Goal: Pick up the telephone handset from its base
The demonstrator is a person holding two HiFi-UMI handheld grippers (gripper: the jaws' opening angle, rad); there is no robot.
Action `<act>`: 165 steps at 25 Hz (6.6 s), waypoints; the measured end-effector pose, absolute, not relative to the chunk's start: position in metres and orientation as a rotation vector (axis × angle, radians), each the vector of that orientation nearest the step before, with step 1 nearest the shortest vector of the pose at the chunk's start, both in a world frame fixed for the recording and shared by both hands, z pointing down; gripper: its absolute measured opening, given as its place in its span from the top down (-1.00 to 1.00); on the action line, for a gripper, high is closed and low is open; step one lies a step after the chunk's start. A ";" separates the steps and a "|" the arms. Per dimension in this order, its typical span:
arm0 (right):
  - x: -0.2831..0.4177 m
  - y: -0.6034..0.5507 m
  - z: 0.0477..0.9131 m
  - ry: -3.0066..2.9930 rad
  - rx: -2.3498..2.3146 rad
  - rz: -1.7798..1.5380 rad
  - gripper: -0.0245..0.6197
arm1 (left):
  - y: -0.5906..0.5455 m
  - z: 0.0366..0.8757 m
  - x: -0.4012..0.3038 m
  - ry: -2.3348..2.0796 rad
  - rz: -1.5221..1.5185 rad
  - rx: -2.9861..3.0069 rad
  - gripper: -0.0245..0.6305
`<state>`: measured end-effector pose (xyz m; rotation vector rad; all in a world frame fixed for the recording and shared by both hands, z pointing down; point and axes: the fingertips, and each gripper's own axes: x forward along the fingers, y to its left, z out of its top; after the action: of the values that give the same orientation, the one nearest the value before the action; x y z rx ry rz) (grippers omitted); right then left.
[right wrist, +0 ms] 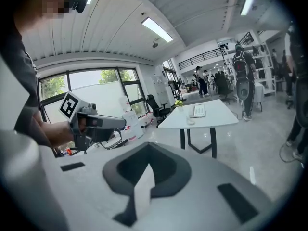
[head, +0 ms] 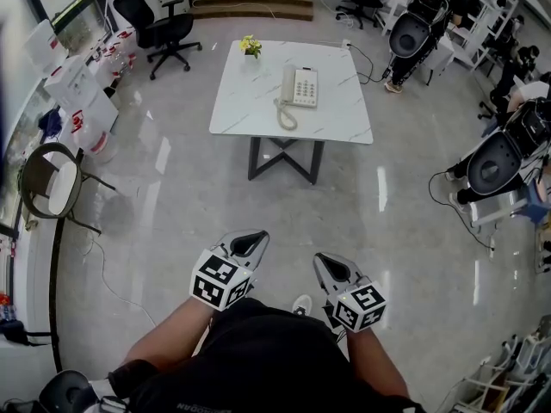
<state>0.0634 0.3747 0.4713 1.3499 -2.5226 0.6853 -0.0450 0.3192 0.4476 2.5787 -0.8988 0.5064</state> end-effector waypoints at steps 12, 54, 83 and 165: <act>0.037 0.362 0.472 -2.515 1.376 0.672 0.92 | 0.308 0.450 -0.071 -0.886 0.481 2.579 0.92; 0.003 0.254 0.479 -2.511 1.498 0.792 0.92 | 0.210 0.467 -0.104 -0.817 0.510 2.575 0.92; 0.132 0.106 0.464 -2.663 1.342 0.695 0.92 | 0.079 0.456 0.017 -1.038 0.510 2.536 0.92; 0.128 -0.245 0.475 -2.508 1.417 0.748 0.92 | -0.276 0.478 0.005 -0.944 0.547 2.507 0.92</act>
<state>0.1280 -0.2448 0.4755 1.4172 -2.5085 0.7478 0.0051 -0.2761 0.4784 2.5070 -0.9445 0.5469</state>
